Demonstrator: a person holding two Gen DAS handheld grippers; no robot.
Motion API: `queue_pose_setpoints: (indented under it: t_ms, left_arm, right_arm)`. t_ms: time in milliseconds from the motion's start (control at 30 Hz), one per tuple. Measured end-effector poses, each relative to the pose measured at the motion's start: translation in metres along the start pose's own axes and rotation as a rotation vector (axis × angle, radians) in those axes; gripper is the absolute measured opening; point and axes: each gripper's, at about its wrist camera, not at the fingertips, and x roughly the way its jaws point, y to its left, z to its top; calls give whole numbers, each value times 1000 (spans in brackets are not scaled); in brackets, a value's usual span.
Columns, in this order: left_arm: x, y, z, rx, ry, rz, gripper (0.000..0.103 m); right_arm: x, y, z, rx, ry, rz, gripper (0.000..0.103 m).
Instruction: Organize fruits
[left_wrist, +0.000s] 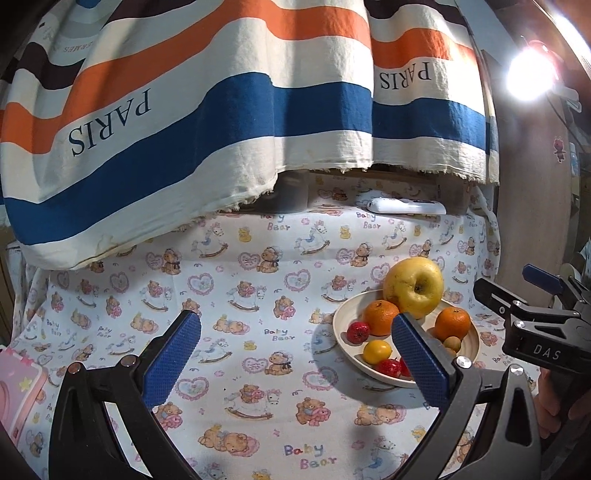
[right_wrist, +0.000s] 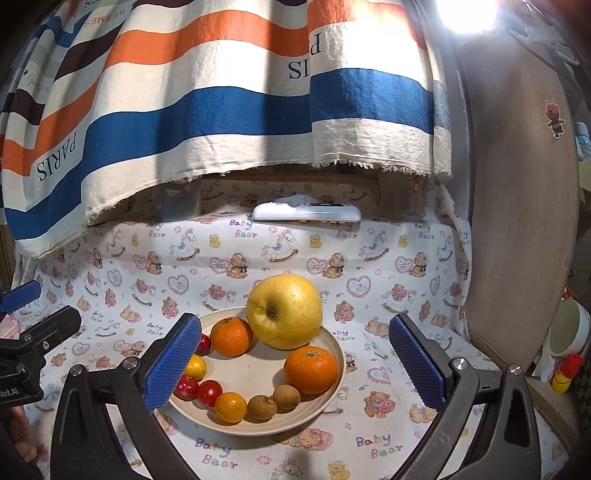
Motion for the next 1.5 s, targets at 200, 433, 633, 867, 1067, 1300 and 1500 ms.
queue_pose_setpoints:
  t_ms: [200,433,633,867,1067,1300,1500]
  left_arm:
    - [1,-1,0,4,2,2,103]
    - [1,-1,0,5,5,0,103]
    - [2,0,0,5,10,10,103]
    - [2,0,0,4,12,11,103]
    - [2,-1,0,4,12,12,103]
    - [3,0,0,5,14,12,103]
    - [4,0,0,6,15,12,103]
  right_arm:
    - [0,0,0,0,0,-1,102]
    - [1,0,0,2,0,-4,102]
    - [1,-1,0,1,2,-4,102]
    - [2,-1,0,2,4,-5,102]
    - [2,0,0,2,3,-6,102]
    - [3,0,0,1,3,-6,102]
    - [3,0,0,2,3,-7,102]
